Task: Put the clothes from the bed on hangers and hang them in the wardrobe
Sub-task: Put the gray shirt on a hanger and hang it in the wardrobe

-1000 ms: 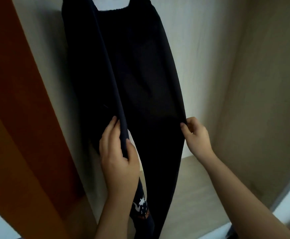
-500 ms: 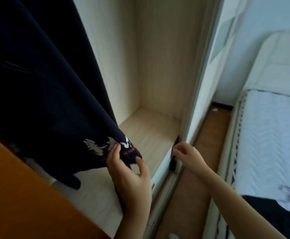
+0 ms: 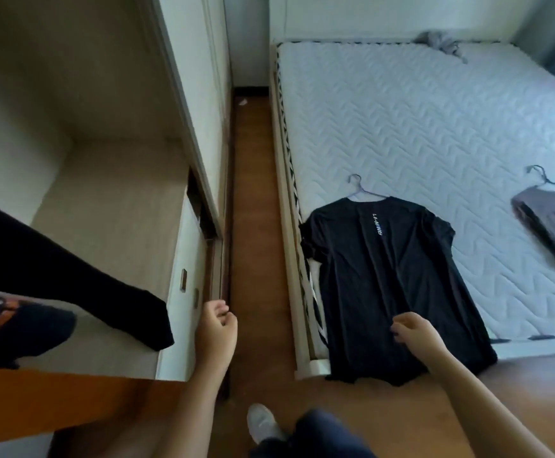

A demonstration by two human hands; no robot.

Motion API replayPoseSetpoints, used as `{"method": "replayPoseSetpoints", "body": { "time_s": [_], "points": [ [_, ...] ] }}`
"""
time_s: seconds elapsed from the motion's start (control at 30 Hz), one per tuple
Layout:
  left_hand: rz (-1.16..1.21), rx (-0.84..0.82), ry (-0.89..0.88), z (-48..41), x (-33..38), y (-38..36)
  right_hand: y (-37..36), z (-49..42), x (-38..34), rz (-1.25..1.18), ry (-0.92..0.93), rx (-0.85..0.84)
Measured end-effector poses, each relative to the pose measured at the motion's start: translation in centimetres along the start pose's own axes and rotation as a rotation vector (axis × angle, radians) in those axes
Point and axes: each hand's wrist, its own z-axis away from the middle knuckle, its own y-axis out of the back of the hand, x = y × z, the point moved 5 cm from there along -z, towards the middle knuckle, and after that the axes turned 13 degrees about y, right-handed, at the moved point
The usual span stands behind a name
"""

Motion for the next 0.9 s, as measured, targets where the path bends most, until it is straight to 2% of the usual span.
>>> {"method": "replayPoseSetpoints", "body": {
  "time_s": [0.13,0.27,0.47,0.57,0.73,0.9],
  "points": [
    [-0.142,-0.160,0.065,1.0,-3.4,-3.3,2.1,4.5,8.2,-0.145,-0.211,0.156],
    [-0.308,-0.252,0.090,3.0,-6.1,-6.2,1.8,9.7,14.0,-0.495,-0.443,0.226],
    [-0.459,-0.285,0.126,8.0,-9.7,-12.3,5.6,17.6,22.6,-0.504,-0.456,0.202],
    [-0.521,-0.336,0.079,13.1,-10.7,-17.8,9.8,24.1,29.7,-0.614,-0.533,0.280],
    [-0.566,-0.596,-0.031,25.9,-10.2,-28.7,14.7,37.0,42.0,-0.774,-0.755,0.523],
    [-0.850,-0.748,-0.271,33.4,-10.1,-36.2,15.4,44.9,48.6,-0.955,-0.923,0.721]
  ]
}}
